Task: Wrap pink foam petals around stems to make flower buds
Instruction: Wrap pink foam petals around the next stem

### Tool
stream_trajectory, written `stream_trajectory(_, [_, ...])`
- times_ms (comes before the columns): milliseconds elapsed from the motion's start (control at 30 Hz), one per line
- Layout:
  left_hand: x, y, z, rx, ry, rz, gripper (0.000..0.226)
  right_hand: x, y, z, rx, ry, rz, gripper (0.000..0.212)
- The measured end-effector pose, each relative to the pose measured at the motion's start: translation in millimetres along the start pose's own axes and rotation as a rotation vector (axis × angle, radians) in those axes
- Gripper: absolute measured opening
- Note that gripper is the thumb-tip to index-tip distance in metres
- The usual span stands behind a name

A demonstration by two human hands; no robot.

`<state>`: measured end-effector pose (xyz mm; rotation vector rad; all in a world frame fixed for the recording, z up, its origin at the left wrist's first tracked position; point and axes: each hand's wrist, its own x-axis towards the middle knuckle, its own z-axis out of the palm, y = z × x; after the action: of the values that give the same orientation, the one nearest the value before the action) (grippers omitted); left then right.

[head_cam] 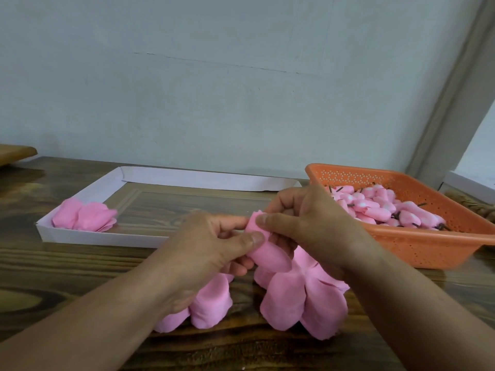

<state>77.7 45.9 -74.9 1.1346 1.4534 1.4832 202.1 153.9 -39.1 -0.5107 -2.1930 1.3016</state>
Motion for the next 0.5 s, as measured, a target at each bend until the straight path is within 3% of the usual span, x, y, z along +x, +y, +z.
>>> stream_trajectory(233, [1, 2, -2, -0.023, -0.035, -0.042, 0.038, 3, 3, -3, 0.074, -0.071, 0.015, 0.008])
stream_trajectory(367, [2, 7, -5, -0.114, -0.068, -0.109, 0.030, 4, 3, -11, 0.154, -0.200, 0.051, 0.011])
stream_trajectory(433, [1, 9, -6, -0.140, -0.091, -0.130, 0.027, 4, 4, -13, 0.173, -0.200, 0.044, 0.008])
stream_trajectory(500, [0, 9, -6, -0.158, -0.105, -0.148, 0.024, 5, 4, -13, 0.171, -0.173, 0.023, 0.018])
